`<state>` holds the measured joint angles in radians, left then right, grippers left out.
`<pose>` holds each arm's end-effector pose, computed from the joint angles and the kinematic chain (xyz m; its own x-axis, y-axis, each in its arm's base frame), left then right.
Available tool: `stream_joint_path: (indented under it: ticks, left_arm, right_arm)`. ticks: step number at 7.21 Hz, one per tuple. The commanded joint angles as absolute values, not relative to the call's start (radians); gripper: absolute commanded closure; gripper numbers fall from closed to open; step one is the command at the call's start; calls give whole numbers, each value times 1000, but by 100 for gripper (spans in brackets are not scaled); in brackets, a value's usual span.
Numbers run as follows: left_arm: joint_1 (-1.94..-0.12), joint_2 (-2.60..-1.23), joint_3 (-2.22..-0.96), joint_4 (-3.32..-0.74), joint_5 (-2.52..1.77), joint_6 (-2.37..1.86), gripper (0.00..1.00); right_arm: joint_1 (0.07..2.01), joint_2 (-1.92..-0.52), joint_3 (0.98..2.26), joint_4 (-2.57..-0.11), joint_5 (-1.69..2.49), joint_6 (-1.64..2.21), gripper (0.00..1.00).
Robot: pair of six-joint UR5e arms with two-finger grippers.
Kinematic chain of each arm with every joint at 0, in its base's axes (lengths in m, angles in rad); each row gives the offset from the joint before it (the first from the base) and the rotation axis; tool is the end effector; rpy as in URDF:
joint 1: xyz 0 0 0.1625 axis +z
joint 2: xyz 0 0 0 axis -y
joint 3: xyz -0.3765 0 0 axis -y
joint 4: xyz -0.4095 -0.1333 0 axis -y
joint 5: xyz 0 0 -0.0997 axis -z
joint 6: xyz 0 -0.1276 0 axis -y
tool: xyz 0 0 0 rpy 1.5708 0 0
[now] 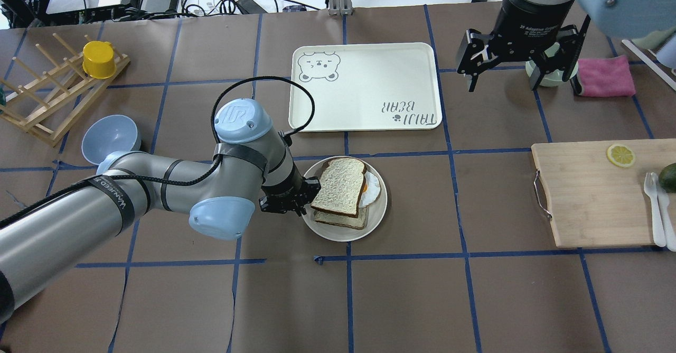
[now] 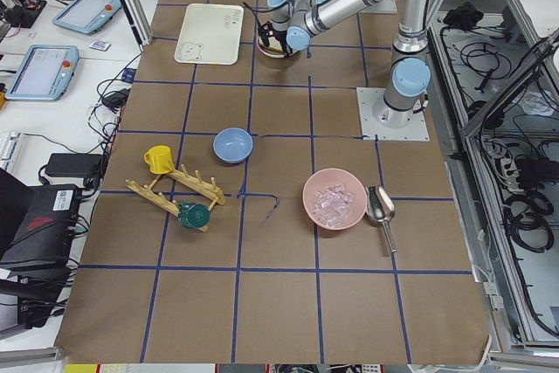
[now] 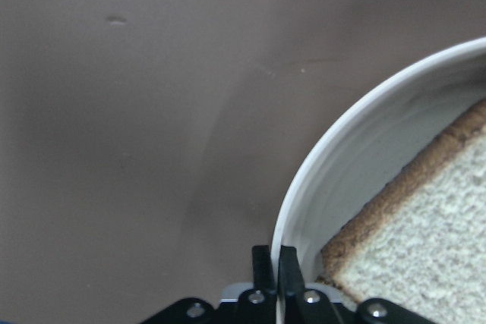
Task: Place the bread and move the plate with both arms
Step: 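Reach the left gripper to the plate rim nearest it and grip it, then slide the plate with the left gripper onto the bear tray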
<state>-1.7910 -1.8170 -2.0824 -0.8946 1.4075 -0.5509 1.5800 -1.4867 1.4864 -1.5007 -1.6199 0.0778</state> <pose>-0.2548 -0.4331 0.1126 -0.9368 -0.3365 0.0954 -0.3200 0.9348 0.1543 0.1319 -0.5305 0.4037 -0.9964 0.0650 0.0542 0.0685 0.9955 0.0657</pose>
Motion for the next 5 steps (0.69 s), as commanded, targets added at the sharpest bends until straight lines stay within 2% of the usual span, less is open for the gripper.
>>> stream_joint_path:
  ticks: [1, 5]
  left_arm:
    - [-1784, -1802, -2085, -786, 1405, -560, 100]
    - [-1725, -1805, -2072, -696, 1314, -558, 100]
  right_arm:
    - [1580, -1486, 1488, -1502, -1620, 78, 0]
    - [1580, -1486, 1488, -1489, -1621, 80, 0]
